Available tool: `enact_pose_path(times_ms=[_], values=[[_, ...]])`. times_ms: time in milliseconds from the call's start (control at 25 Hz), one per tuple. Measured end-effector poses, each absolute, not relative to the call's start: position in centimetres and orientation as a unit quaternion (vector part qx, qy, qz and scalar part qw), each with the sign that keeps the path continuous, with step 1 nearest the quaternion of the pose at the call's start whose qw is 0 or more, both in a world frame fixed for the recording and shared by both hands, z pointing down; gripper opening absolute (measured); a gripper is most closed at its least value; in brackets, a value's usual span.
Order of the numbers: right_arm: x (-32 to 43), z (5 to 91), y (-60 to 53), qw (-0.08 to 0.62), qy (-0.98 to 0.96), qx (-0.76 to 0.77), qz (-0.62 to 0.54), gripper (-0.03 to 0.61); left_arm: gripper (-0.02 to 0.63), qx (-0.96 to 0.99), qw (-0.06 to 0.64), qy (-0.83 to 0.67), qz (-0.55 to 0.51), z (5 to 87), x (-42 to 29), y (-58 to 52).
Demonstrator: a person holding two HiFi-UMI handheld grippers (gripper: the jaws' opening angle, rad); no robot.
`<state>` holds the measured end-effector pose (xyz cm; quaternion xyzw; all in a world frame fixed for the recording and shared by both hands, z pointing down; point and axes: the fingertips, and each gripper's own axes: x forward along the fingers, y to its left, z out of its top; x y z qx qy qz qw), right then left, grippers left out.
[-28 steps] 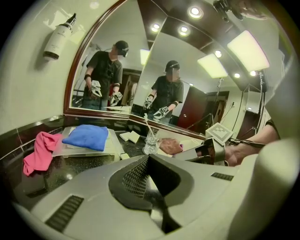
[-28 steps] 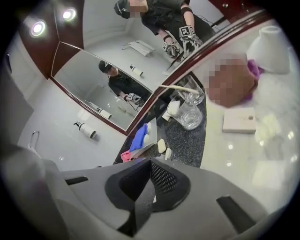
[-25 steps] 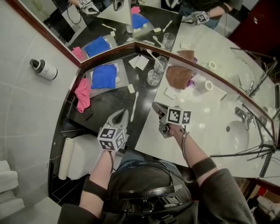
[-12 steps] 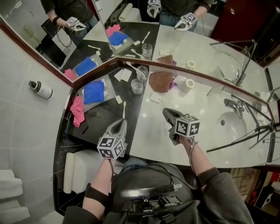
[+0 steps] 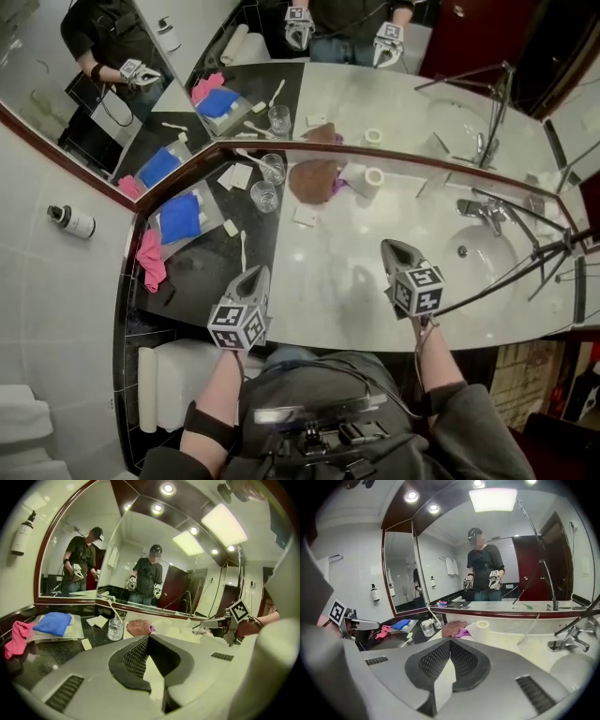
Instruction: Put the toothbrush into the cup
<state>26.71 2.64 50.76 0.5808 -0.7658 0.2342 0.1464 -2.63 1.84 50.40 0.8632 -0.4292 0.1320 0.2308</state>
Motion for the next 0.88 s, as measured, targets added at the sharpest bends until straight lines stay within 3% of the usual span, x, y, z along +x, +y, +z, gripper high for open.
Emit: enact_pose_path(times_ms=[480, 880], values=[[30.2, 51.2, 5.5, 0.121, -0.753, 0.596, 0.252, 0.009, 0.000, 0.888, 0.199, -0.387, 0.152, 50.1, 1.5, 3.8], [27.2, 51.1, 4.2, 0.119, -0.773, 0.571, 0.251, 0.011, 0.000, 0.875, 0.204, -0.413, 0.147, 50.3, -0.6, 3.7]])
